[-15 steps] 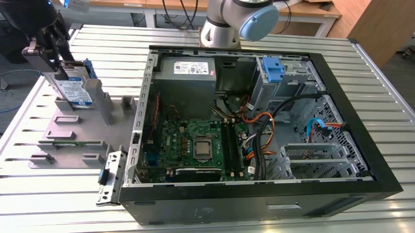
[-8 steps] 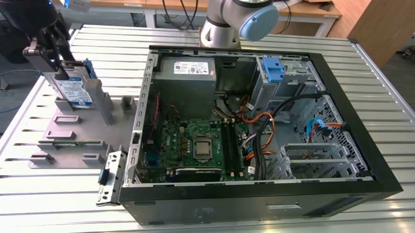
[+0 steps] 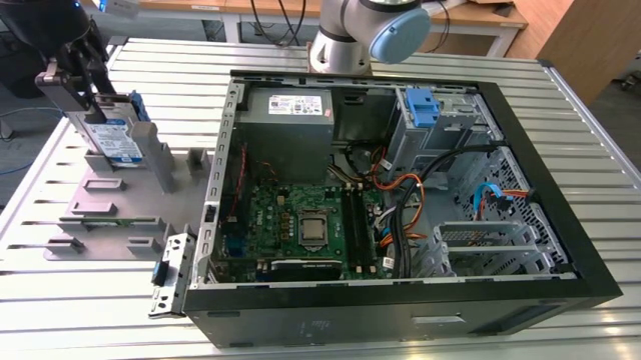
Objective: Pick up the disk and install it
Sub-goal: 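Pick up the disk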
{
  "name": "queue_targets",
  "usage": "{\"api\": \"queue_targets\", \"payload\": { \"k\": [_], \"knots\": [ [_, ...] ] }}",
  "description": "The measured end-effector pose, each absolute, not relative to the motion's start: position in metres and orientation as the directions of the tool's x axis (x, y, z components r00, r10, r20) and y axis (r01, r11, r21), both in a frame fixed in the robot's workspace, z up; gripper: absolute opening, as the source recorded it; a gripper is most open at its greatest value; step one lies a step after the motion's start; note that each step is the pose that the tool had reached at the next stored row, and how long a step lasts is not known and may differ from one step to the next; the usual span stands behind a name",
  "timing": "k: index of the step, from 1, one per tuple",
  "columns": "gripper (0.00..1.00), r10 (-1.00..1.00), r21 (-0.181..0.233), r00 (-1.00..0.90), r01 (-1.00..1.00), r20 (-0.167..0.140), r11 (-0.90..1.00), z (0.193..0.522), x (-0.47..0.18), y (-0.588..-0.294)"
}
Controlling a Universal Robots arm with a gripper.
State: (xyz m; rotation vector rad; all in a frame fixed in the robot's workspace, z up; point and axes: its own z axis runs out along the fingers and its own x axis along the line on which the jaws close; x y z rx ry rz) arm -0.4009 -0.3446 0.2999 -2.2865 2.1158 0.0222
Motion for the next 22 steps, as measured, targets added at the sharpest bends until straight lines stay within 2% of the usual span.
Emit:
{"api": "queue_targets", "payload": {
  "k": [4, 6, 8, 9, 22],
  "knots": [
    [0.63, -0.997, -0.01, 0.078, -0.997, -0.028, -0.077, 0.2999, -0.4009, -0.3446],
    [0.51, -0.997, -0.01, 0.078, -0.997, -0.028, -0.077, 0.3, -0.4008, -0.3445],
    [0.51, -0.997, -0.01, 0.078, -0.997, -0.028, -0.077, 0.3, -0.4008, -0.3445],
    [0.44, -0.997, -0.009, 0.078, -0.997, -0.028, -0.077, 0.3, -0.4009, -0.3445],
    [0.44, -0.996, -0.005, 0.077, -0.997, -0.034, -0.077, 0.3015, -0.4007, -0.3449]
  ]
}}
